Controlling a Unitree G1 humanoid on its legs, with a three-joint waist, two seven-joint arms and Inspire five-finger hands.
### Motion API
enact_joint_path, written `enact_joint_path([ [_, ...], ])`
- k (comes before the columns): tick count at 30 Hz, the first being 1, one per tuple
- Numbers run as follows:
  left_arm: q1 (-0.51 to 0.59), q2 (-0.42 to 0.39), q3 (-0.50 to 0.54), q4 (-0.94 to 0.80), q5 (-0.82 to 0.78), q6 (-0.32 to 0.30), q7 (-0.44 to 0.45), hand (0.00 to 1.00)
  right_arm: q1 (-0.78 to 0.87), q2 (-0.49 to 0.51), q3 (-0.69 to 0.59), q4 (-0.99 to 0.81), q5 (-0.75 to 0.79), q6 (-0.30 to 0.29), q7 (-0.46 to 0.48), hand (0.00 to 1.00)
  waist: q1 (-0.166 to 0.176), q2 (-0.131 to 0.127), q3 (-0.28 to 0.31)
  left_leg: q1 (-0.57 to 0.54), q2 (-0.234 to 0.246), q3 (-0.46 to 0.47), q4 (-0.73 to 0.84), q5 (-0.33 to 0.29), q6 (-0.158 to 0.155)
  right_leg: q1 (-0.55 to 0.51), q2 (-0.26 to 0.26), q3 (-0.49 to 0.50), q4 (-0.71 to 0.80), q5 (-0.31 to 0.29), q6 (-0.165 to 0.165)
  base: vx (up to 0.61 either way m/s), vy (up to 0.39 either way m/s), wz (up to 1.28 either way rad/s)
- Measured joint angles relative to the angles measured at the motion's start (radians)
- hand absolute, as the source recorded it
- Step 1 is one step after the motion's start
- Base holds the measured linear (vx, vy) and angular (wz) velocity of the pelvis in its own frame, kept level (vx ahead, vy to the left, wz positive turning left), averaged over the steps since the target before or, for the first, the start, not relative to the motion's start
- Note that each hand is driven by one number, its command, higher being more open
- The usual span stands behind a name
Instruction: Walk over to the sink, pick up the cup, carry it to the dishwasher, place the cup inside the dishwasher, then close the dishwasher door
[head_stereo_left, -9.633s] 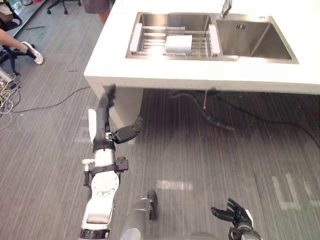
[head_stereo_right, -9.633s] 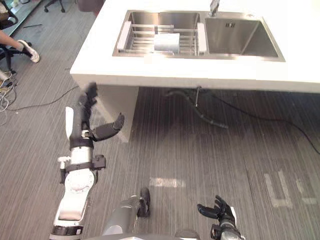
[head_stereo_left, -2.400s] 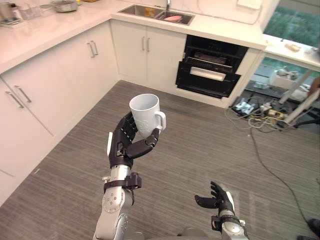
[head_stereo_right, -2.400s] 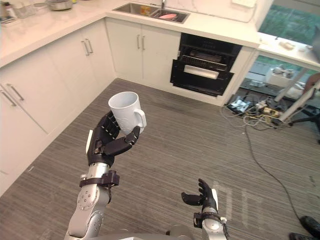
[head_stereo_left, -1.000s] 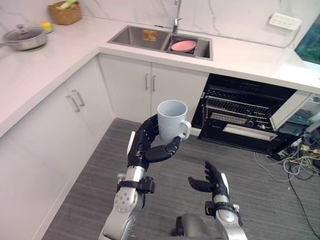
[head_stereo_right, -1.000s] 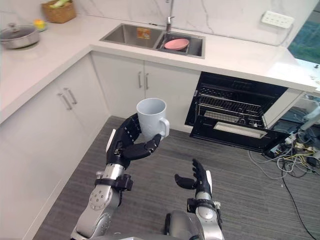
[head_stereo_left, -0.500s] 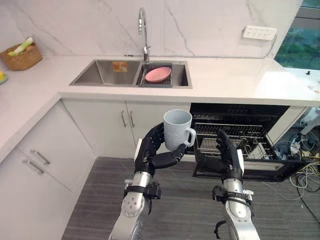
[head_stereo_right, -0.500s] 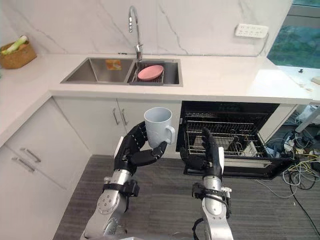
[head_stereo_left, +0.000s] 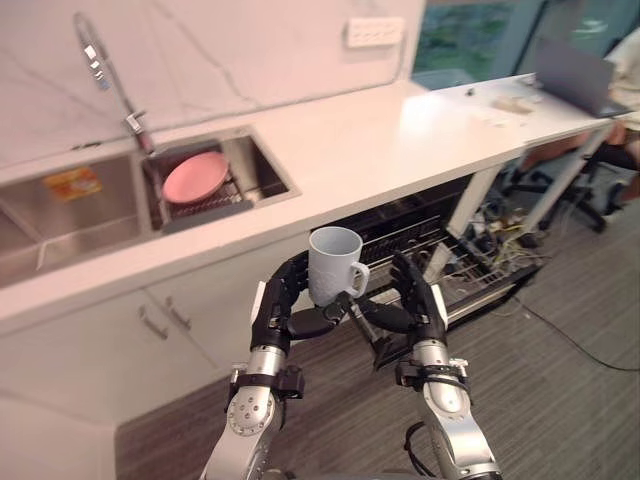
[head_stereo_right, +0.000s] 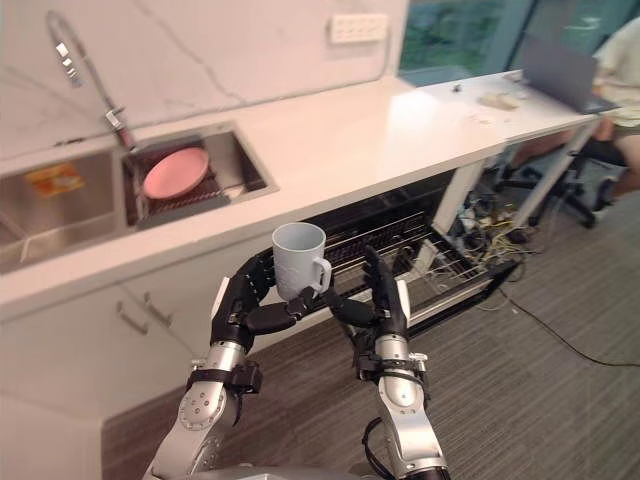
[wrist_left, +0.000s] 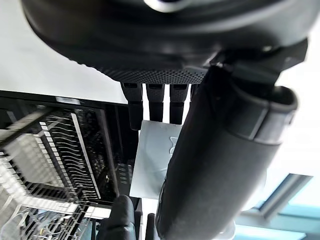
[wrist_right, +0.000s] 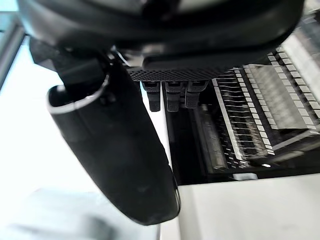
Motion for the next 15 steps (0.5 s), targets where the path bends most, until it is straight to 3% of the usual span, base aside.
enact_joint_path([
  [1,-0.002,0.0,0.01,0.001,0.0,0.0,0.002,0.3,-0.006,-0.001,0.001,0.0,0.005,0.0,0.005,0.9,-0.004,-0.001,-0.001,0.008,0.008,0.01,-0.002,-0.002,-0.003,-0.016,0.013,-0.015,-0.035,0.004,-0.006,0.18,-0.049,-0.39],
  [2,-0.002,0.002,0.027,0.006,0.0,-0.001,0.004,0.3,-0.009,-0.001,0.001,-0.001,0.012,-0.004,0.013,0.9,-0.019,-0.01,-0.006,0.021,0.012,0.015,0.007,-0.005,-0.028,-0.015,0.042,-0.023,-0.157,0.06,-0.024,0.19,-0.063,-0.1],
  [3,-0.006,0.003,0.031,0.014,0.001,-0.003,0.004,0.3,-0.005,-0.003,-0.001,-0.004,0.017,-0.01,0.017,0.9,-0.025,-0.014,-0.007,0.026,0.006,0.008,0.021,-0.019,-0.04,-0.011,0.051,-0.013,-0.204,0.155,-0.047,0.29,-0.064,0.07],
  [5,-0.023,-0.03,0.034,0.085,0.013,-0.009,0.004,0.3,0.027,-0.042,-0.021,-0.015,0.049,-0.017,0.022,0.9,-0.032,0.03,-0.008,0.036,0.042,-0.01,0.089,-0.048,-0.064,0.049,0.079,-0.012,-0.239,0.164,-0.057,0.29,-0.068,-0.02],
  [6,-0.024,-0.036,0.037,0.088,0.017,-0.009,0.004,0.3,0.036,-0.047,-0.021,-0.025,0.06,-0.017,0.024,0.9,-0.033,0.035,-0.004,0.03,0.051,-0.012,0.114,-0.05,-0.066,0.061,0.084,-0.012,-0.251,0.165,-0.059,0.24,-0.113,-0.14],
  [10,-0.024,-0.073,0.069,0.09,0.016,-0.01,0.007,0.3,0.109,-0.072,-0.026,-0.125,0.155,-0.017,0.028,0.9,-0.024,0.041,0.011,-0.062,0.119,-0.025,0.451,-0.069,-0.065,0.19,0.115,0.023,-0.356,0.17,-0.076,0.2,-0.07,-0.28],
  [13,-0.041,-0.079,0.081,0.087,0.016,-0.014,0.015,0.3,0.112,-0.072,-0.028,-0.216,0.192,-0.04,0.045,0.9,-0.02,0.045,0.009,-0.117,0.108,-0.067,0.396,-0.116,-0.053,0.198,0.108,0.067,-0.37,0.17,-0.076,0.17,0.057,-0.51],
  [15,-0.054,-0.079,0.097,0.087,0.004,-0.014,0.019,0.3,0.109,-0.074,-0.026,-0.248,0.251,-0.052,0.077,0.9,-0.019,0.043,0.01,-0.115,0.064,-0.137,0.201,-0.091,-0.062,0.206,0.09,0.103,-0.37,0.171,-0.071,0.13,0.131,-0.48],
])
